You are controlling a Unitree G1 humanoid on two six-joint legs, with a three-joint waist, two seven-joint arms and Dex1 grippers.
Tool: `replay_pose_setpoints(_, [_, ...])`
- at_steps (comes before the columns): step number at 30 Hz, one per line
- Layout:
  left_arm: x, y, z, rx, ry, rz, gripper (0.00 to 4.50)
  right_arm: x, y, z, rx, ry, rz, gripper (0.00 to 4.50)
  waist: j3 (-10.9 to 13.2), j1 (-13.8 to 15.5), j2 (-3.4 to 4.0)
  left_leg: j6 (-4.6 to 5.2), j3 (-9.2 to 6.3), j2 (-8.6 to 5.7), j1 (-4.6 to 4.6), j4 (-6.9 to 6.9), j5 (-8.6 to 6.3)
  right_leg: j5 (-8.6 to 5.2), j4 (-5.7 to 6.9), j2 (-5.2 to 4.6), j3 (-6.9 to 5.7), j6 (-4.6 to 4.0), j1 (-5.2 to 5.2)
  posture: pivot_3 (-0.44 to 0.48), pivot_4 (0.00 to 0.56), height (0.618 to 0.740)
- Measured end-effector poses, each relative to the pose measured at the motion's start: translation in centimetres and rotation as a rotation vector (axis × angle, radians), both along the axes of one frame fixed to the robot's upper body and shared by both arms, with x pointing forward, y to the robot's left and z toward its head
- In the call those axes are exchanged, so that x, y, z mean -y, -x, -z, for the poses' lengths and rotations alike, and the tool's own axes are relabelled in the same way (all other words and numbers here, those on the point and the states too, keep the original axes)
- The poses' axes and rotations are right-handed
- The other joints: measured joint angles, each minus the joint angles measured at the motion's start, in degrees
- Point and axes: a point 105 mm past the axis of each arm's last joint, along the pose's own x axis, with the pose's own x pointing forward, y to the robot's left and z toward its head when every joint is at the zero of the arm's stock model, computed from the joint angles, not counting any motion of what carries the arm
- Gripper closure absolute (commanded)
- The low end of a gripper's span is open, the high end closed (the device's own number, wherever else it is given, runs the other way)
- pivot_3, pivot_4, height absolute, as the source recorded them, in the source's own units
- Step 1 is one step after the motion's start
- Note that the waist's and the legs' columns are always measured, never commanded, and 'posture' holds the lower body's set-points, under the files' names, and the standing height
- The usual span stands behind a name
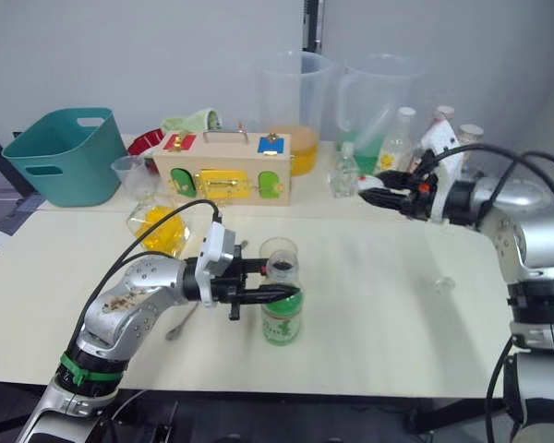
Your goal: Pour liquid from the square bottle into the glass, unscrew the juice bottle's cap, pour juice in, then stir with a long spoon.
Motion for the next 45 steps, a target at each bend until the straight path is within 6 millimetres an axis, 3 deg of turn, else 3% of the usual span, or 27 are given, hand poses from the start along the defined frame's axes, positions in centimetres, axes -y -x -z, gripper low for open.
replay_pose_setpoints(5, [0.2, -0.1, 0.0, -0.001, -0.002, 0.006, 3.03, 1.5, -0.7, 3.5, -0.029, -0.049, 0.176, 2.91, 0.0, -0.03, 0.0, 0.01, -0.04, 0.02, 0.02, 0.01, 0.0, 0.0, 0.01, 0.06, -0.02, 0.01, 0.08, 0.0, 0.15, 0.74])
replay_pose_setpoints(10, [0.1, -0.1, 0.0, -0.004, -0.003, 0.005, 3.03, 2.6, -0.9, 9.5, -0.131, -0.1, 0.37, 2.91, 0.0, -0.04, 0.0, -0.01, -0.01, -0.03, -0.01, 0.02, 0.02, 0.02, 0.06, 0.03, 0.01, 0.04, 0.04, 0.0, 0.15, 0.74])
replay_pose_setpoints(15, [0.0, -0.2, 0.0, -0.015, -0.006, -0.006, 3.03, 4.1, -0.5, 10.6, -0.129, -0.139, 0.516, 2.91, -0.01, -0.18, 0.02, -0.02, -0.02, -0.01, 0.06, 0.02, 0.03, 0.02, 0.05, 0.14, 0.01, 0.04, 0.09, 0.0, 0.15, 0.74])
replay_pose_setpoints(22, [0.0, -0.2, 0.0, -0.016, -0.005, -0.01, 3.03, 4.1, 0.3, 14.0, -0.215, -0.137, 0.573, 2.91, -0.02, -0.3, 0.04, -0.02, 0.01, -0.06, 0.07, 0.02, 0.03, 0.02, 0.05, 0.14, 0.04, 0.04, 0.1, 0.0, 0.15, 0.74])
replay_pose_setpoints(25, [0.0, -0.2, 0.0, -0.016, -0.004, -0.01, 3.03, 4.2, 0.3, 14.0, -0.216, -0.135, 0.578, 2.91, -0.02, -0.27, 0.04, -0.02, 0.0, -0.06, 0.09, 0.02, 0.03, 0.02, 0.04, 0.14, 0.04, 0.04, 0.12, 0.0, 0.15, 0.74])
replay_pose_setpoints(27, [0.0, -0.2, 0.0, -0.016, -0.004, -0.01, 3.03, 4.1, 0.3, 14.1, -0.221, -0.133, 0.579, 1.85, -0.02, -0.28, 0.04, -0.02, 0.0, -0.07, 0.09, 0.02, 0.03, 0.02, 0.04, 0.14, 0.04, 0.04, 0.12, 0.0, 0.15, 0.74])
replay_pose_setpoints(32, [0.0, -0.3, 0.0, -0.018, -0.002, -0.012, 3.03, 4.2, 0.4, 13.3, -0.208, -0.112, 0.566, 0.15, -0.02, -0.29, 0.04, -0.02, 0.01, -0.07, 0.08, 0.03, 0.03, 0.02, 0.04, 0.13, 0.05, 0.04, 0.11, 0.0, 0.15, 0.74])
replay_pose_setpoints(37, [-0.1, -0.3, 0.0, -0.019, 0.0, -0.016, 3.03, 3.5, 0.1, 10.0, -0.143, -0.08, 0.491, 0.03, -0.02, -0.31, 0.05, -0.02, 0.01, -0.06, 0.09, 0.02, 0.03, 0.02, 0.04, 0.15, 0.04, 0.04, 0.11, 0.0, 0.15, 0.74])
replay_pose_setpoints(42, [-0.4, -0.3, 0.2, -0.033, 0.015, -0.029, 3.03, 2.3, 0.9, 4.7, -0.058, 0.007, 0.287, 0.03, -0.02, -0.3, 0.05, 0.01, -0.01, -0.04, 0.12, 0.04, 0.01, 0.02, -0.03, 0.17, 0.01, 0.04, 0.17, 0.0, 0.15, 0.74])
replay_pose_setpoints(45, [-0.6, -0.2, 0.1, -0.04, 0.022, -0.032, 3.03, 0.9, 1.5, 3.0, -0.054, 0.005, 0.146, 0.03, -0.02, -0.5, 0.05, 0.01, 0.02, 0.04, 0.11, 0.04, 0.01, 0.02, -0.03, 0.19, 0.04, 0.04, 0.16, 0.0, 0.15, 0.74])
